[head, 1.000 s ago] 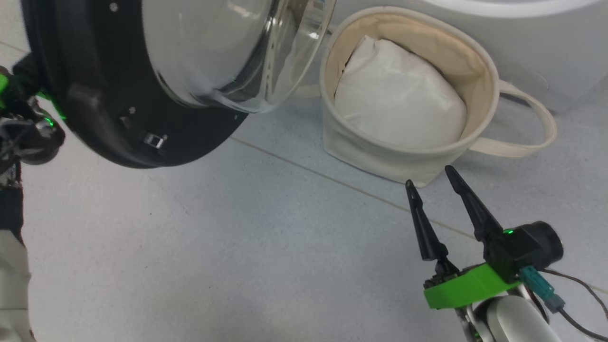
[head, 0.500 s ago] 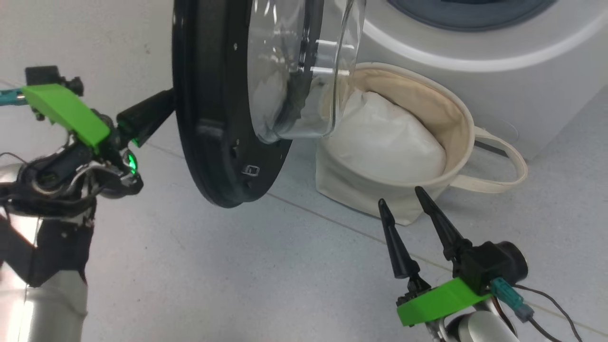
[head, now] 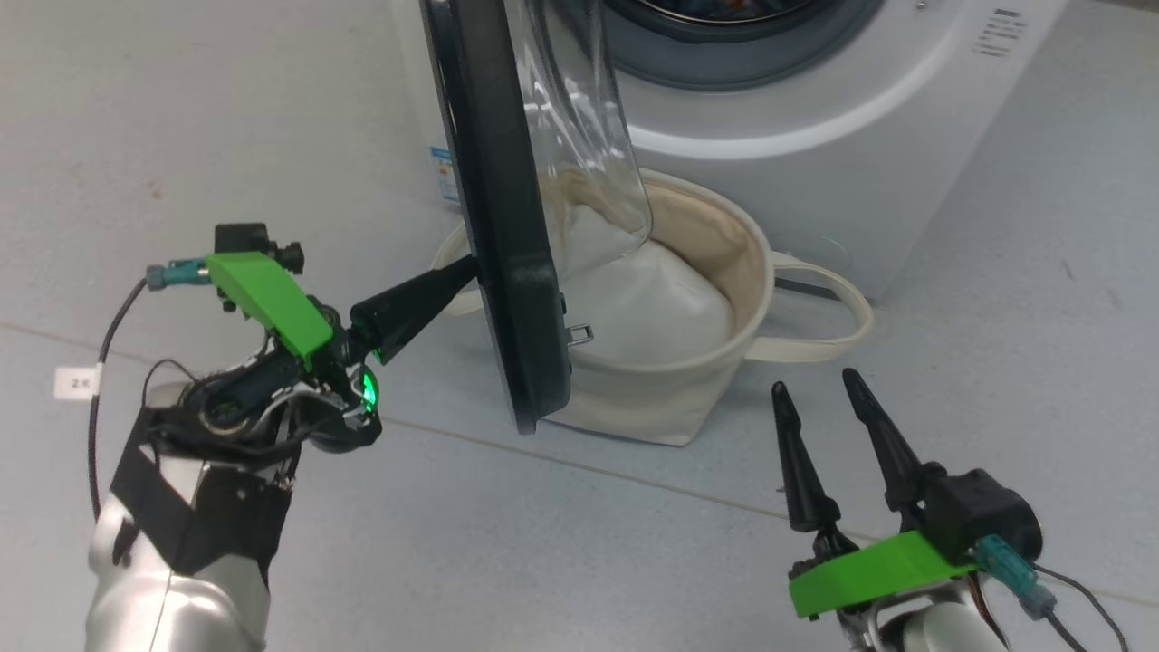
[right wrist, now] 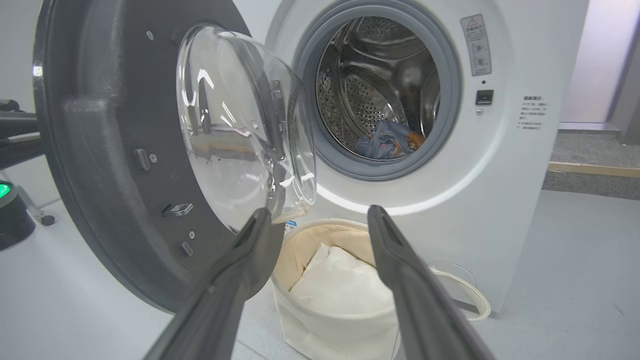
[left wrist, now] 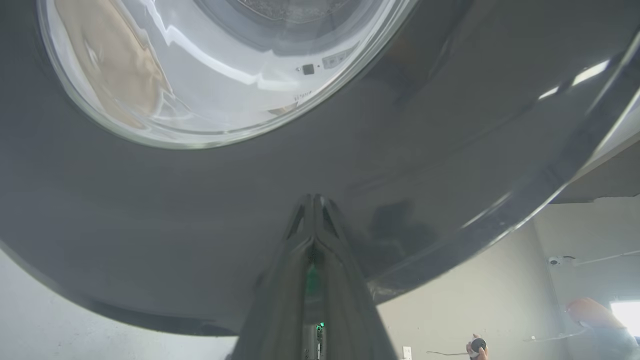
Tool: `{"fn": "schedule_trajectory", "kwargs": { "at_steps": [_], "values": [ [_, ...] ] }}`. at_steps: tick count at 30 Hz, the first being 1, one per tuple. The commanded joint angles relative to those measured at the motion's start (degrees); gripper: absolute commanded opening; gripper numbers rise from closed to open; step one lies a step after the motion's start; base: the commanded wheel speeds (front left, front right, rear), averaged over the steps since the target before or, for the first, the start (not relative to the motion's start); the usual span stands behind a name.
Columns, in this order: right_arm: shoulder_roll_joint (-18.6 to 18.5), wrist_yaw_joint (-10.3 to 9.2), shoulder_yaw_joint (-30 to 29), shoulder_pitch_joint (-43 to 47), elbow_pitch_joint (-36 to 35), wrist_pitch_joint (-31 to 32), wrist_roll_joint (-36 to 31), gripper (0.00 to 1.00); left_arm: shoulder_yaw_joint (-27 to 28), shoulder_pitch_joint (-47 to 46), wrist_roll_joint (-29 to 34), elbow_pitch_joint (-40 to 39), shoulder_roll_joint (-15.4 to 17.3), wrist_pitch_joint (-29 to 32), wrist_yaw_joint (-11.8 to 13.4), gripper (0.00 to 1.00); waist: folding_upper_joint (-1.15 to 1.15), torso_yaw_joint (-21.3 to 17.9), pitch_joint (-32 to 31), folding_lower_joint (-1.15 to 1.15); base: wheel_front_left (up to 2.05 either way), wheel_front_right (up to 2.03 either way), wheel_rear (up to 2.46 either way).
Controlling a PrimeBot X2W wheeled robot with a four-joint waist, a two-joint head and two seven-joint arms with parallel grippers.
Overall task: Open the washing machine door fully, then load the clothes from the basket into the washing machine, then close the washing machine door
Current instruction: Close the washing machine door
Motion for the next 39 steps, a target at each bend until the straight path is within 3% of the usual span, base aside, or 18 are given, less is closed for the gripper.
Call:
{"fn": "schedule_trajectory", "kwargs": {
  "at_steps": [1, 11, 17, 24, 30, 32, 35, 39],
  "values": [
    [0.88, 0.00, 0.06, -0.56, -2.10, -0.71, 0.95, 1.00, 1.21, -1.26, 0.10, -0.14, 0.52, 0.00, -1.47, 0.00, 0.00, -4.42, -0.81, 0.00, 0.00, 0.00, 0.00],
    [0.91, 0.00, -3.72, -0.31, -2.55, -0.71, 2.88, 1.00, 0.32, -2.98, 1.05, 9.07, -1.81, -2.74, -6.30, 0.00, 0.00, -15.37, 0.48, 0.00, 0.00, 0.00, 0.00],
    [0.91, 0.00, -4.85, -1.29, -3.15, -0.71, 3.48, 1.00, 0.97, -6.52, 1.78, 12.12, -2.23, -5.66, -7.99, 0.00, 0.00, -19.68, 4.17, 0.00, 0.00, 0.00, 0.00],
    [0.91, 0.00, -5.78, -3.27, -3.94, -0.71, 3.78, 1.00, 0.87, -10.80, 1.98, 14.39, -3.43, -9.47, -9.52, 0.00, 0.00, -20.89, 8.65, 0.00, 0.00, 0.00, 0.00],
    [0.91, 0.00, -6.19, -4.31, -4.53, -0.71, 3.82, 1.00, -3.13, -10.57, 3.57, 12.34, -4.11, -11.17, -9.86, 0.00, 0.00, -19.68, 9.94, 0.00, 0.00, 0.00, 0.00],
    [0.91, 0.00, -6.38, -4.68, -4.91, -0.71, 3.81, 1.00, -6.97, -8.99, 10.32, 8.63, -2.84, -16.27, -9.87, 0.00, 0.00, -19.06, 9.98, 0.00, 0.00, 0.00, 0.00],
    [0.91, 0.00, -6.94, -4.84, -5.18, -0.71, 3.89, 1.00, -15.59, -4.18, 25.51, 5.29, 0.30, -30.70, -9.88, 0.00, 0.00, -17.80, 9.08, 0.00, 0.00, 0.00, 0.00],
    [0.92, 0.00, -6.95, -4.31, -5.51, -0.71, 3.78, 1.00, -22.63, 1.31, 40.15, 8.35, 1.53, -50.47, -9.88, 0.00, 0.00, -15.47, 6.72, 0.00, 0.00, 0.00, 0.00]
  ]
}}
